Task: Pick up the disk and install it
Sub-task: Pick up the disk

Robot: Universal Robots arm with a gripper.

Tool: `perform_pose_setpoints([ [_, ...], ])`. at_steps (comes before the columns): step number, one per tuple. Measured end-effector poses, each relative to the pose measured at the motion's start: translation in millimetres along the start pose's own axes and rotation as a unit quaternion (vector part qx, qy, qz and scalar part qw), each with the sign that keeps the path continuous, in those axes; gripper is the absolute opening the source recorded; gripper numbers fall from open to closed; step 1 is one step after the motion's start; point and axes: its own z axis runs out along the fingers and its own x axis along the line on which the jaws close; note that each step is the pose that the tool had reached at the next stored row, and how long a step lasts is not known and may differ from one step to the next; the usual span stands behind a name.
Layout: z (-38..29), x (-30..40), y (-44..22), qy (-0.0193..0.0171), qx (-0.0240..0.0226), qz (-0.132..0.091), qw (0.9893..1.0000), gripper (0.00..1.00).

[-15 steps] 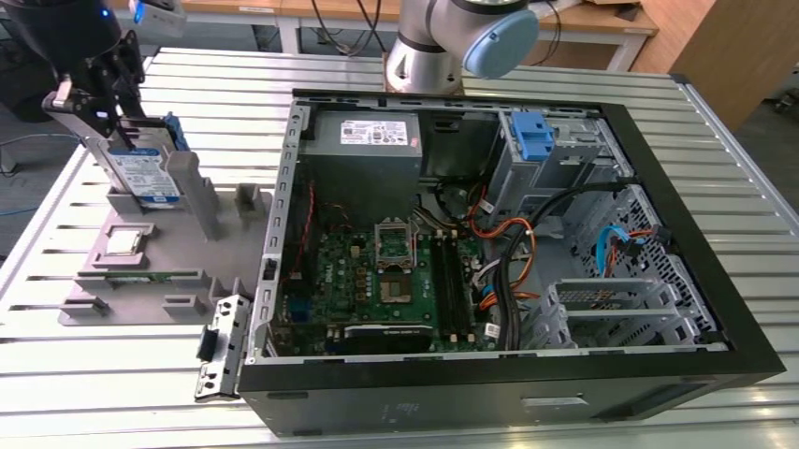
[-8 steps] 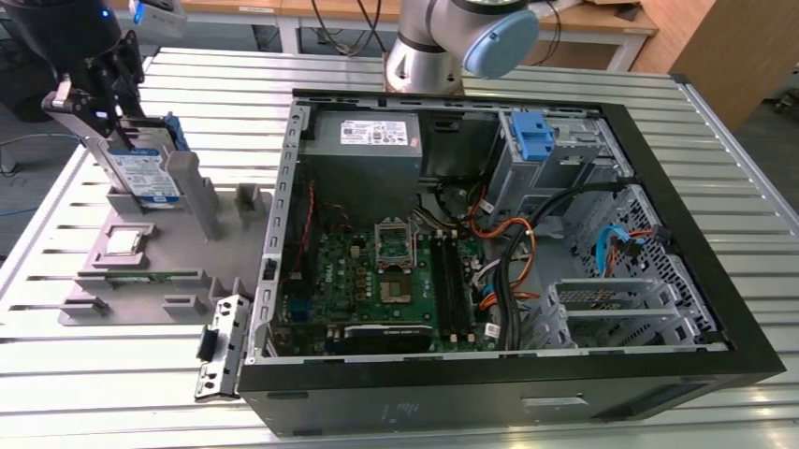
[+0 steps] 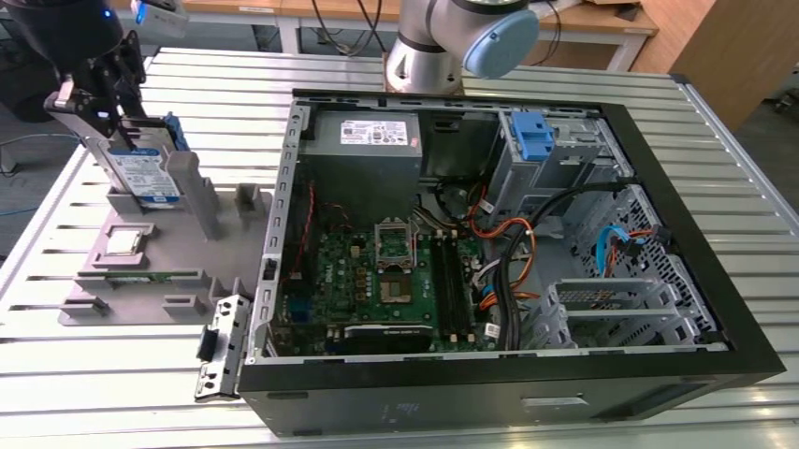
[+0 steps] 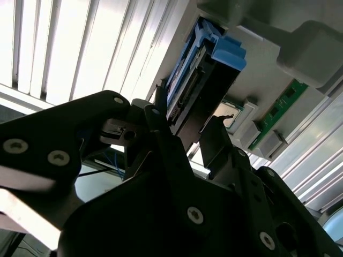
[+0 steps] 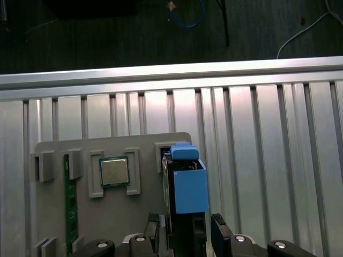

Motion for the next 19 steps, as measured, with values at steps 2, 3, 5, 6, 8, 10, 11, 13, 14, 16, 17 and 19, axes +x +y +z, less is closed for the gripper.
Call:
perform_pose_setpoints([
  [2, 0.1, -0.1, 0.0, 0.0002, -0.0001, -0.003, 1.0, 0.51],
  [3, 0.1, -0.1, 0.0, 0.0003, -0.0002, -0.004, 1.0, 0.51],
  [5, 0.1, -0.1, 0.0, 0.0004, -0.0003, -0.006, 1.0, 0.51],
  [6, 0.1, -0.1, 0.0, 0.0004, -0.0003, -0.006, 1.0, 0.51],
  [8, 0.1, -0.1, 0.0, 0.0003, -0.0003, -0.006, 1.0, 0.51],
  [10, 0.1, -0.2, 0.0, -0.0003, -0.0003, -0.007, 1.0, 0.51],
  [11, 0.1, -0.2, 0.0, -0.0005, -0.0003, -0.007, 1.0, 0.51],
  [13, -0.5, -0.1, 0.1, -0.0005, -0.0003, -0.007, 1.0, 0.51],
  [14, -0.5, -0.1, 0.1, -0.0006, -0.0003, -0.007, 1.0, 0.51],
  [16, -0.6, -0.1, 0.0, -0.0006, -0.0002, -0.007, 1.0, 0.51],
  [17, -0.7, -0.1, 0.1, -0.0005, -0.0003, -0.007, 1.0, 0.51],
  [19, -0.7, -0.1, 0.1, -0.0005, -0.0003, -0.007, 1.0, 0.51],
])
